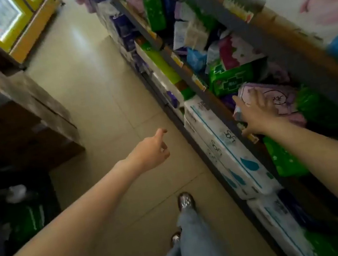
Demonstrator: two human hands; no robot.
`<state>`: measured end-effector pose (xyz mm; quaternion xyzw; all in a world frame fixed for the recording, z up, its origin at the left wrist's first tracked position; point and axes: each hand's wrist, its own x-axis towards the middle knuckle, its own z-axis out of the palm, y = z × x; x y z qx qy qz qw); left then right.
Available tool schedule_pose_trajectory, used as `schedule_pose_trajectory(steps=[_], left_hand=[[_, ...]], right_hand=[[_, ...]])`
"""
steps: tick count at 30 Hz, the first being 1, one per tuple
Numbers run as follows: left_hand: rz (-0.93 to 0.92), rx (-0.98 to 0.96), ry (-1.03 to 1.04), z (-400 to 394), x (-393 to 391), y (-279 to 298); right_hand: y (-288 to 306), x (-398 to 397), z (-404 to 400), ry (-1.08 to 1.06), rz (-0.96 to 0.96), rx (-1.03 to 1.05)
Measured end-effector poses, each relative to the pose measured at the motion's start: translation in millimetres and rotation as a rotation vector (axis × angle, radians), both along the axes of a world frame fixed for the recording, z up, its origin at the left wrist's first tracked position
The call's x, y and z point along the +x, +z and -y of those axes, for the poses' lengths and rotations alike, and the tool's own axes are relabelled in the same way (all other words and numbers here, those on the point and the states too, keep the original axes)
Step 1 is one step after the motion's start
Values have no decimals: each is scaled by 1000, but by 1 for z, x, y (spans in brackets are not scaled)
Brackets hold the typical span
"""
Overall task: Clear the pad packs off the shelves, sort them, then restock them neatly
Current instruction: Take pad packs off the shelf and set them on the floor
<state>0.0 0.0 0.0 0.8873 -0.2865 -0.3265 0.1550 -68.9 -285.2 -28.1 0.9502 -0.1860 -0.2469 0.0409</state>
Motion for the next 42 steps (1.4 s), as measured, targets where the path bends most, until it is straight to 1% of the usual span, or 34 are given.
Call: schedule_pose_trajectory(steps=[3,5,9,10,12,15,17,18,23,25,28,32,35,38,40,42], left_hand=[[-4,-6,-23,27,43,-17],[-14,-1,-39,45,70,-23],[-79,39,-74,71,111,-31],[-100,35,-62,78,123,-33],[-184,-20,38,92,143,-34],[-376,-126,203,113,162,-30],[-479,-173,240,124,169,-28],[-509,-188,240,128,173,-30],[-588,-237,220,143,181,-46],[-664,-241,217,145,180,-52],[-712,-292,221,135,188,-50],[-668,-386,113,107,226,-23],[-592,-448,156,77,276,-5],[-507,-439,277,30,335,5],[-465,-420,402,-8,374,6],[-401,-348,568,-48,415,6]], right_hand=[[-27,28,23,-33,-23,-99],[-43,44,33,-38,7,-123],[-46,61,50,-29,-4,-129],[-42,68,52,-29,36,-105],[-32,83,46,-1,182,-18],[-29,111,17,93,421,80],[-31,126,-1,113,573,129],[-33,129,-5,105,619,157],[-49,113,0,208,722,197],[-46,111,-7,167,769,267],[-31,126,-26,81,822,355],[-10,179,-62,42,811,381],[5,236,-97,72,807,356],[26,304,-135,150,753,400],[42,353,-159,215,622,492],[51,396,-177,234,517,563]])
